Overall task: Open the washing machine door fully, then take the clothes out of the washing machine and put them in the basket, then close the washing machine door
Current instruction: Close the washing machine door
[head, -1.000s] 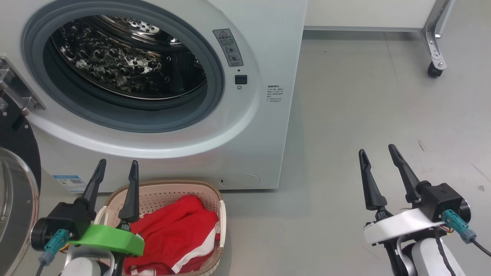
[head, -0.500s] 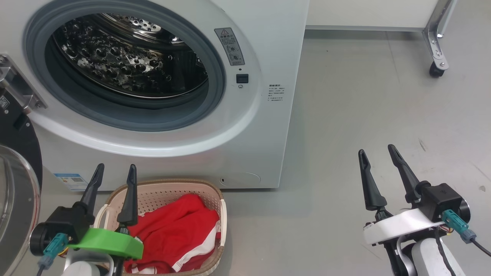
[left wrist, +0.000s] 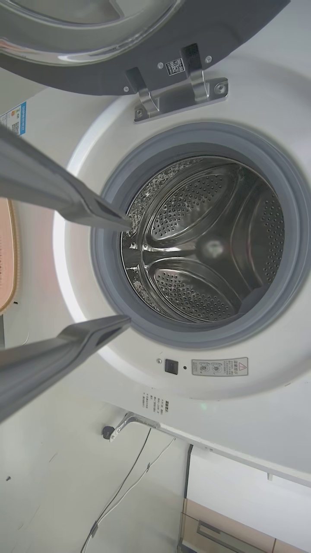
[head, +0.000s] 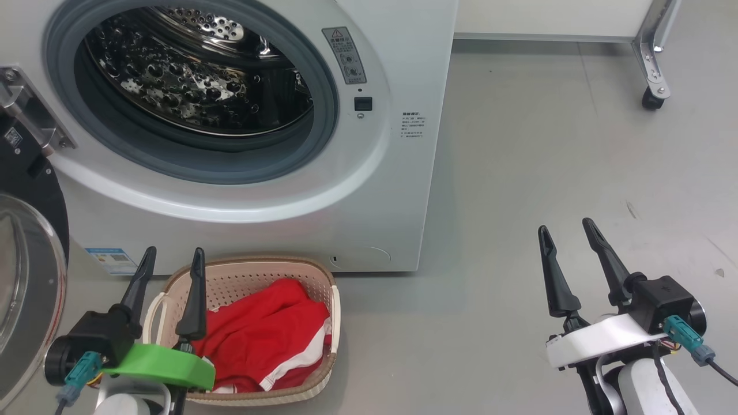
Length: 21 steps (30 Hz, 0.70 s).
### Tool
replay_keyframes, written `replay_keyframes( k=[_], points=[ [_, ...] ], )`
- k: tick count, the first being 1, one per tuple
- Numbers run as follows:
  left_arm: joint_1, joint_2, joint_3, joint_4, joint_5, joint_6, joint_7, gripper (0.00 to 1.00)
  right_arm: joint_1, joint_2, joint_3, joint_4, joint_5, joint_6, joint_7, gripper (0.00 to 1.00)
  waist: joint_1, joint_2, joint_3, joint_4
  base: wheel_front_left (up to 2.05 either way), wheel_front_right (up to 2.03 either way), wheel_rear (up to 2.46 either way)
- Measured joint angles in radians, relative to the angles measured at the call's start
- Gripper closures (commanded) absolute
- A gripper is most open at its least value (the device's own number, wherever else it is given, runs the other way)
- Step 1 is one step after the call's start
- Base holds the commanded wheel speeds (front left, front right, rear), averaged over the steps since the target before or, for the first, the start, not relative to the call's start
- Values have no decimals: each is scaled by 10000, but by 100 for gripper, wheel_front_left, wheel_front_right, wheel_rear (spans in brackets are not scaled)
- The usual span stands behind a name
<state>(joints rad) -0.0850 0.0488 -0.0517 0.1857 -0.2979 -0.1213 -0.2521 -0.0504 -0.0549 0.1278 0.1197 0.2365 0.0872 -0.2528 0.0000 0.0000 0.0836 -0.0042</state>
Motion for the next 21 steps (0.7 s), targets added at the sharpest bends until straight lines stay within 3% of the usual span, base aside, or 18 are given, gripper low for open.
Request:
replay_keyframes(
  k=[21],
  points=[
    [84,-12,-67,88,121,15,0,0,0,23,-13,123,2,29,0,0,0,0,-34,-20,-129,129,0]
  ],
)
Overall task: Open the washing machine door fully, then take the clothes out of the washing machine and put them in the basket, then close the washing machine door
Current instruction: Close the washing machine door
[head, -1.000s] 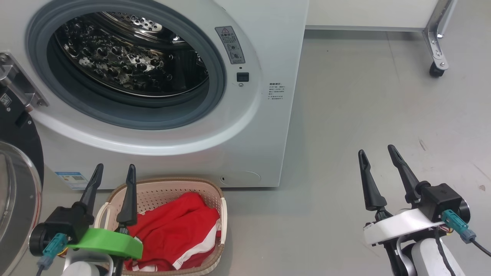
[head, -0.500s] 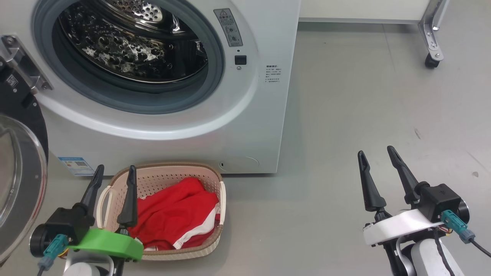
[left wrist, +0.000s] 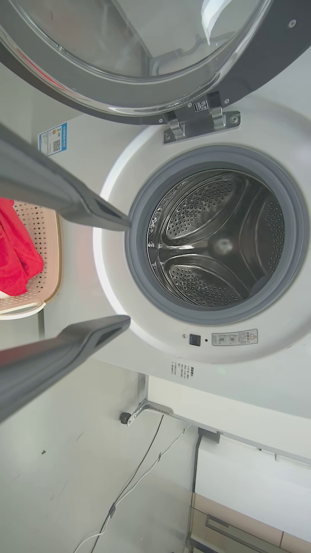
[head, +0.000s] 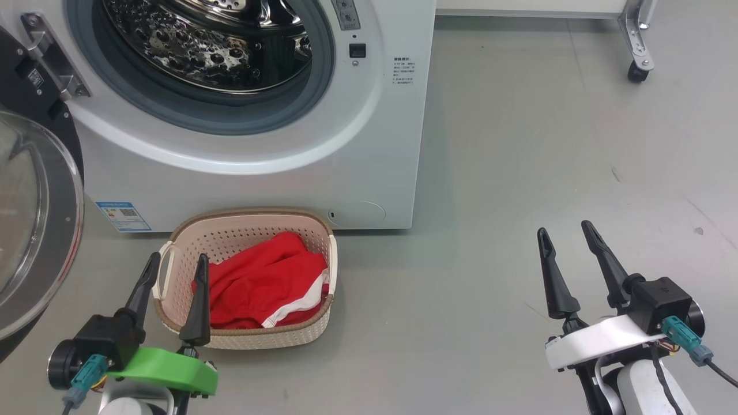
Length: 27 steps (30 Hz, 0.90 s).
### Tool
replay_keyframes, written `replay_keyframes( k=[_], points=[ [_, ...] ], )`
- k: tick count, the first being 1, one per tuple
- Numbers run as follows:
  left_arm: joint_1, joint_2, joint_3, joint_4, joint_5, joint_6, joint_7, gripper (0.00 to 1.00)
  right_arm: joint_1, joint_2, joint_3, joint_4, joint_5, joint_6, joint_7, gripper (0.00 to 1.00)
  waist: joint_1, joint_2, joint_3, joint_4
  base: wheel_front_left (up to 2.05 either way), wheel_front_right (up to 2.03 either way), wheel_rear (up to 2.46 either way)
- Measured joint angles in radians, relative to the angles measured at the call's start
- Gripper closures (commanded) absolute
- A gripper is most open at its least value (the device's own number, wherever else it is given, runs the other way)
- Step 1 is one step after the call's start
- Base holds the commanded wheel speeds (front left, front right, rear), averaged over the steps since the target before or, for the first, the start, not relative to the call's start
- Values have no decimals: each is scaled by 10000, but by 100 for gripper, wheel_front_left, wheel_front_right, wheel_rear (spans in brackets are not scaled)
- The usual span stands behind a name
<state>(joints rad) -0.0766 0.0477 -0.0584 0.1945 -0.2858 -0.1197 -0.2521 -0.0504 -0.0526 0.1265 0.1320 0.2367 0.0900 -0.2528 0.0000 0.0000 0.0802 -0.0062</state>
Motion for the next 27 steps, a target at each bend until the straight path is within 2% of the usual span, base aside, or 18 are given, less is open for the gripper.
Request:
replay_keyframes(
  k=[14,27],
  points=[
    [6,-13,-207,-84,-393,-4,0,0,0,33,0,44,0,4,0,0,0,0,-28,25,-84,84,0],
    [10,-13,-100,-245,-393,-4,-2,0,0,36,2,59,0,12,0,0,0,0,-32,60,-28,28,0]
  ],
)
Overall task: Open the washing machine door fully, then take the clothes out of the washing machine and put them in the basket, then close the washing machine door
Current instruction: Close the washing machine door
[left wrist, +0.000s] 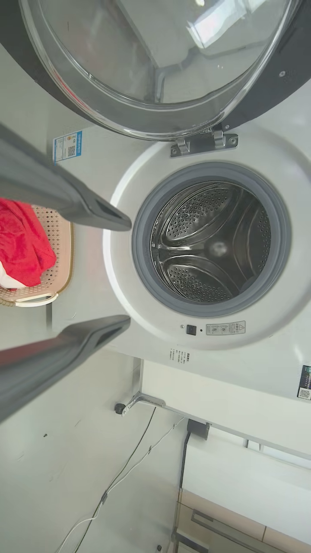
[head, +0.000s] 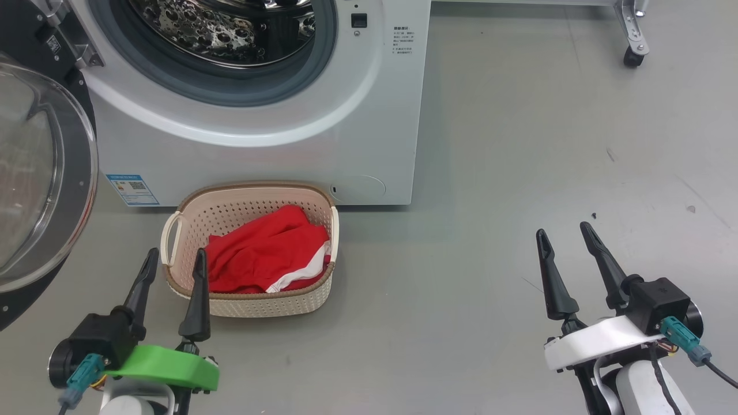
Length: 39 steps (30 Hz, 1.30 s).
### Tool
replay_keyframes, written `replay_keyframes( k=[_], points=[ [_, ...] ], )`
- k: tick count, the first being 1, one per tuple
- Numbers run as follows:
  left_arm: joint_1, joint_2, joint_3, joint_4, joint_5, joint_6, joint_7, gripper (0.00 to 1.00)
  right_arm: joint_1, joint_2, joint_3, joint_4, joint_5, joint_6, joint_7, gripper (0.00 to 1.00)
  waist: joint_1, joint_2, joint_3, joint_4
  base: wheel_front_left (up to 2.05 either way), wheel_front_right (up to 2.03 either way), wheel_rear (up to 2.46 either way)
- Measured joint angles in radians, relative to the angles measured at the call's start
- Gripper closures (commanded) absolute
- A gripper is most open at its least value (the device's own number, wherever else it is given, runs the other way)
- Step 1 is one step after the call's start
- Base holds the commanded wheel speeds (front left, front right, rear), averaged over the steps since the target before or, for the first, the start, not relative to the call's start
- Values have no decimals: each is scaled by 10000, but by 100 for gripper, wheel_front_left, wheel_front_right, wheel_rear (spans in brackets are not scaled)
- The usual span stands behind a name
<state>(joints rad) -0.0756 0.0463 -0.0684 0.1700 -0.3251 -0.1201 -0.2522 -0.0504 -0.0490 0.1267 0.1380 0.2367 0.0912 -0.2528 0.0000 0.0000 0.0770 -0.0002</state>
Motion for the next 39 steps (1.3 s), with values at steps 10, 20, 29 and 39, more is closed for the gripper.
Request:
replay_keyframes(
  k=[10,20,29,39],
  points=[
    [7,-2,-8,-6,27,0,0,0,0,2,-13,2,0,2,0,0,0,0,5,12,0,0,0],
    [38,-2,-10,-4,86,-2,0,0,0,2,-19,10,0,4,0,0,0,0,-3,13,0,0,0],
    [60,-2,-6,29,102,-6,0,0,0,4,-17,21,0,35,0,0,0,0,-28,-21,0,0,0],
    [134,-10,-88,125,188,-8,0,0,54,8,-100,-12,0,35,0,0,0,0,-2,127,0,0,0]
  ],
)
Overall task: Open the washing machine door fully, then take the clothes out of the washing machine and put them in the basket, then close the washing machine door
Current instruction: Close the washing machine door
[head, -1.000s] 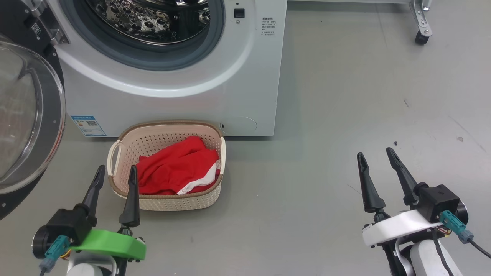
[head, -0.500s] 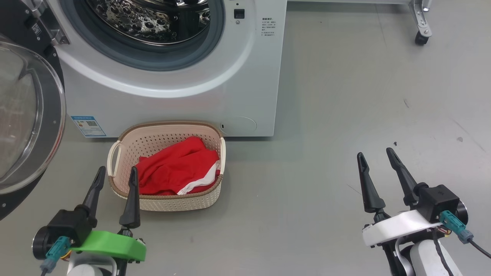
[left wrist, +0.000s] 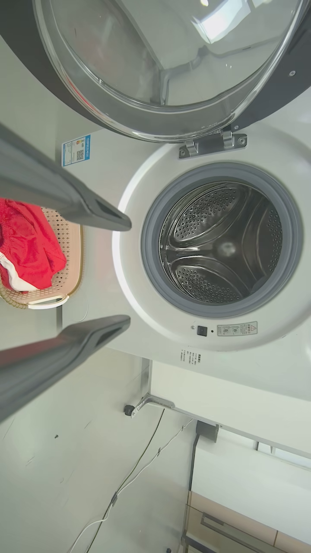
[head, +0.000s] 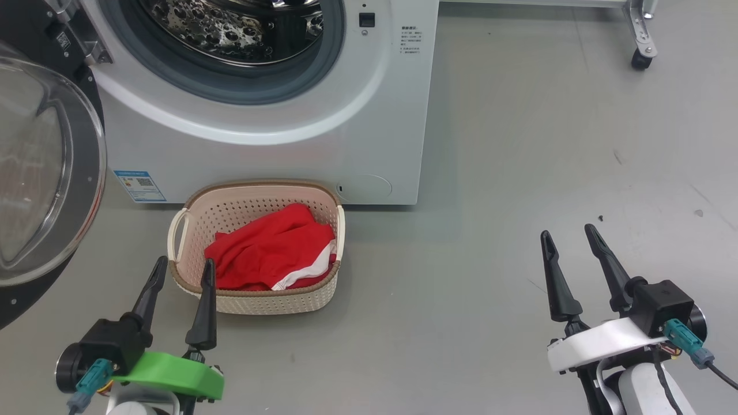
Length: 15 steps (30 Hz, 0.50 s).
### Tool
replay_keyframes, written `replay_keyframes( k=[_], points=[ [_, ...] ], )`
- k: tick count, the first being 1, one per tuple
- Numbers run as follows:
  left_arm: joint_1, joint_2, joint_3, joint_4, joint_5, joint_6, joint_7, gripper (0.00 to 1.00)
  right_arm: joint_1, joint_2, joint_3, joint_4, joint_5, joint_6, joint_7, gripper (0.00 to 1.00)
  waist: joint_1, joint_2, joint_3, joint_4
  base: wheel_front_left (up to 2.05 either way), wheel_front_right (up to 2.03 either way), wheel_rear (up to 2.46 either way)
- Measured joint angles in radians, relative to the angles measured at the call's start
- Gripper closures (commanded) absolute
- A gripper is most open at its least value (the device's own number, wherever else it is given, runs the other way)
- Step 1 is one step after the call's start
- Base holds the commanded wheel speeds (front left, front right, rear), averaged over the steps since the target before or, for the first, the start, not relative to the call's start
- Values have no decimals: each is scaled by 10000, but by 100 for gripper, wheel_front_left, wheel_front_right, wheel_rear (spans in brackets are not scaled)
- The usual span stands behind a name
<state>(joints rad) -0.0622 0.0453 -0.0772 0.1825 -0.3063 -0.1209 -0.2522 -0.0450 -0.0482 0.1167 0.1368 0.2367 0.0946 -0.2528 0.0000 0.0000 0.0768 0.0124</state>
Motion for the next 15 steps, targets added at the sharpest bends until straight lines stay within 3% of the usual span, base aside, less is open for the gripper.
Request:
replay_keyframes(
  k=[15],
  points=[
    [-3,-13,-90,94,-19,0,0,0,116,-56,115,-82,-92,10,0,0,0,0,249,1071,0,0,0]
  ],
)
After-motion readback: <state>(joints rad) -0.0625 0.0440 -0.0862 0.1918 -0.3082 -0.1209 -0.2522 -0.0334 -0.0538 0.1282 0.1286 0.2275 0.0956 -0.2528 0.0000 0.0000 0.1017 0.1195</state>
